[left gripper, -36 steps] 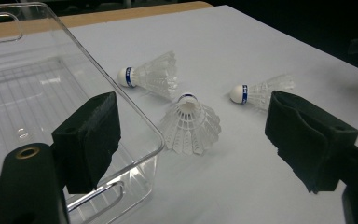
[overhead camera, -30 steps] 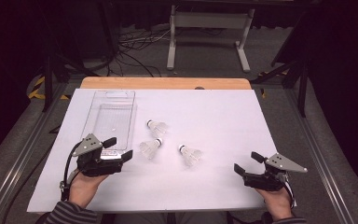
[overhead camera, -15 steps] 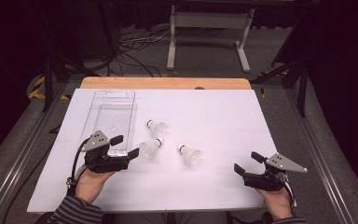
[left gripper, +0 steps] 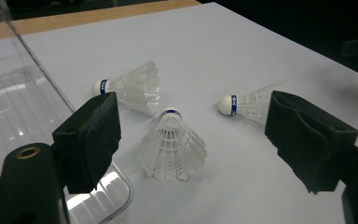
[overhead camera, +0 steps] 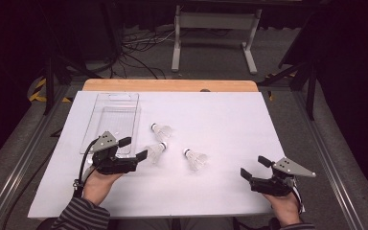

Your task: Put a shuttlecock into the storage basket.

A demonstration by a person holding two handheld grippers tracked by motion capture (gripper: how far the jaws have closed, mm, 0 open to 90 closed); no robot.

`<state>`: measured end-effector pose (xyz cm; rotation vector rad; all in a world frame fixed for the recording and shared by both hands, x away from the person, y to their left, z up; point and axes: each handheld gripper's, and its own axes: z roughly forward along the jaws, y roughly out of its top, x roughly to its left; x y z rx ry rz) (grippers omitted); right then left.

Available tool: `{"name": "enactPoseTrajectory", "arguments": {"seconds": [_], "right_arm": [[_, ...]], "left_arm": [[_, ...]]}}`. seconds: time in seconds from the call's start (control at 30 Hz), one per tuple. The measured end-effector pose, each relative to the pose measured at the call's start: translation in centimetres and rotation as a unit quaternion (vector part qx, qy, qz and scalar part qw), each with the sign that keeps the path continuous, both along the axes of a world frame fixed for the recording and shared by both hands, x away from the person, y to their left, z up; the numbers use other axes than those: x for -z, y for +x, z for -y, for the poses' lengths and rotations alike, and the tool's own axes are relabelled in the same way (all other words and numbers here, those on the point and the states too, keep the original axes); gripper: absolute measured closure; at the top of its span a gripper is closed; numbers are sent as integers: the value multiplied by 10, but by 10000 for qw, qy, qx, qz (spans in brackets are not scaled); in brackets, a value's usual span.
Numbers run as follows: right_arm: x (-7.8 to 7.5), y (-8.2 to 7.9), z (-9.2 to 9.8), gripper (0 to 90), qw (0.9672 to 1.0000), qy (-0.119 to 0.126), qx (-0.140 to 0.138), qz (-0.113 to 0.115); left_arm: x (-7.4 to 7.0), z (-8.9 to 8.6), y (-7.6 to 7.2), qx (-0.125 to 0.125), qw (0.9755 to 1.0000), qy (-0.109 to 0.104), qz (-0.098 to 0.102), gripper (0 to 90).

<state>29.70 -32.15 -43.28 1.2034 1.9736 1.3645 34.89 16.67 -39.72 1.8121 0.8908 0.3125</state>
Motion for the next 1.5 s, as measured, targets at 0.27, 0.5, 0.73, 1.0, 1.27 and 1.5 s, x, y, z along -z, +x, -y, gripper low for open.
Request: {"name": "enactPoseTrajectory", "arguments": {"seconds": [0.27,0.5,0.73,1.0,1.27,1.5], "right_arm": [[0,0,0,125,10000,-2,-8,-5],[0,0,0,125,10000,-8,-10,0],[0,0,0,125,10000,-9,-15,1],[0,0,-1,125,10000,-9,-31,1],[0,0,-1,125,10000,-7,-55,-13],[0,1,-1,125,10000,-16,-60,-7]], "left_arm": [[-1,7,3,44,10000,24,22,194],[-1,15,10,48,10000,60,-41,194],[0,23,16,80,9999,101,-104,197],[1,31,22,128,9995,176,-239,205],[-1,38,27,169,9990,259,-331,210],[-2,43,31,167,9975,471,-491,225]]}}
